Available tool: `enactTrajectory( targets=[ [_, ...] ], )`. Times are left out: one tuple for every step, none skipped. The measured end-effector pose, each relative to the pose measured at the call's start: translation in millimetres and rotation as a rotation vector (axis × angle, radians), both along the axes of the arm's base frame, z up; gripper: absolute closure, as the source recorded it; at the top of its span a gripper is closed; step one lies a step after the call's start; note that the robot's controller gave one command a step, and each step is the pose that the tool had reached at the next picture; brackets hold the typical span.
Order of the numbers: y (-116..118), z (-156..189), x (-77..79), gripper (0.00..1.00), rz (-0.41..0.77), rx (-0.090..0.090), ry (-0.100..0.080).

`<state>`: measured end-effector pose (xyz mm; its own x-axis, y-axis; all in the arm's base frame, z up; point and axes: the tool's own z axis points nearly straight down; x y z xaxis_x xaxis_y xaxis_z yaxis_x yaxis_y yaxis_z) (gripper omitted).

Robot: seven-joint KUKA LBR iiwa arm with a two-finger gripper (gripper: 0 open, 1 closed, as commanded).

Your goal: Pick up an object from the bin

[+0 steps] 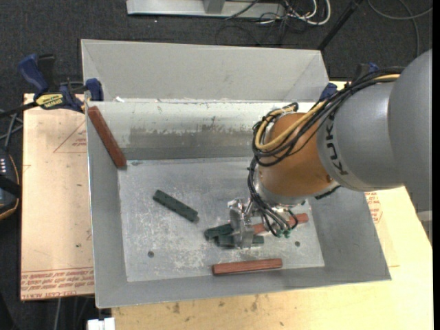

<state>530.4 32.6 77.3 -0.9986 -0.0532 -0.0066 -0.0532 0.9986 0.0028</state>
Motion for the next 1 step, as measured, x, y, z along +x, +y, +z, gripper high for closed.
enactTrajectory(
  targets=[
    [0.0,0.0,0.0,1.0,0.0,0.0,0.0]
  ],
)
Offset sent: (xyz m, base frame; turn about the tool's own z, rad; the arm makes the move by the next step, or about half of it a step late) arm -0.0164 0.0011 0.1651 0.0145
